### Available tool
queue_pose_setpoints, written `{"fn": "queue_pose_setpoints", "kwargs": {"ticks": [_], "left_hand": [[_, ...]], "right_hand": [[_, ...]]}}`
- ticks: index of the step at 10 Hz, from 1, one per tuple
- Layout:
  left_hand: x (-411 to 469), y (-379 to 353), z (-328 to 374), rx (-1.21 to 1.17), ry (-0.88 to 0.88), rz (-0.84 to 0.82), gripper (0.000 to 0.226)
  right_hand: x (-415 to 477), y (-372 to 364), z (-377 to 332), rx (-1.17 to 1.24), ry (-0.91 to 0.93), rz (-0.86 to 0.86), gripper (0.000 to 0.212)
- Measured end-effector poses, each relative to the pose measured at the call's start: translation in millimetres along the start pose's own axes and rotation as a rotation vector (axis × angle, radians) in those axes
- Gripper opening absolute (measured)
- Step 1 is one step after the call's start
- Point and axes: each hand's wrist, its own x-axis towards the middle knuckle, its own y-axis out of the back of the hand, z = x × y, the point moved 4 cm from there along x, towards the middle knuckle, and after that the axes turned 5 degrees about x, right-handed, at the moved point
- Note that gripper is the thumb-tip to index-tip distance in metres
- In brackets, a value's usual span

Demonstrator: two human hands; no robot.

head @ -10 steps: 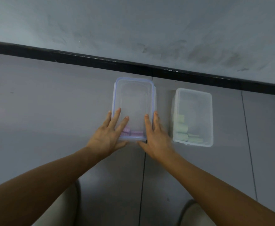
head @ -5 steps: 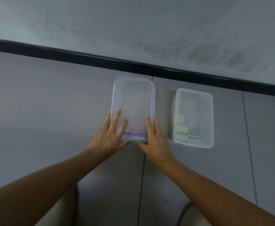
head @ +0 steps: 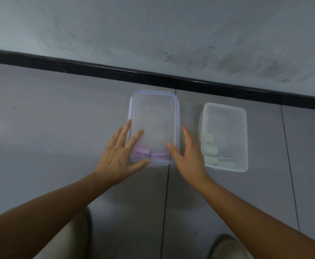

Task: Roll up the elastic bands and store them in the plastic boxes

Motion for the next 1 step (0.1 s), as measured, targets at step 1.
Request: {"fn": "queue_pose_setpoints", "kwargs": {"ticks": [1], "left_hand": [[8.8,9.6,-8.8,-0.082,0.119,0.034,0.079]], "right_hand": [[8.5,5.3,8.0,0.077,-0.092,0.062,0.066]]}}
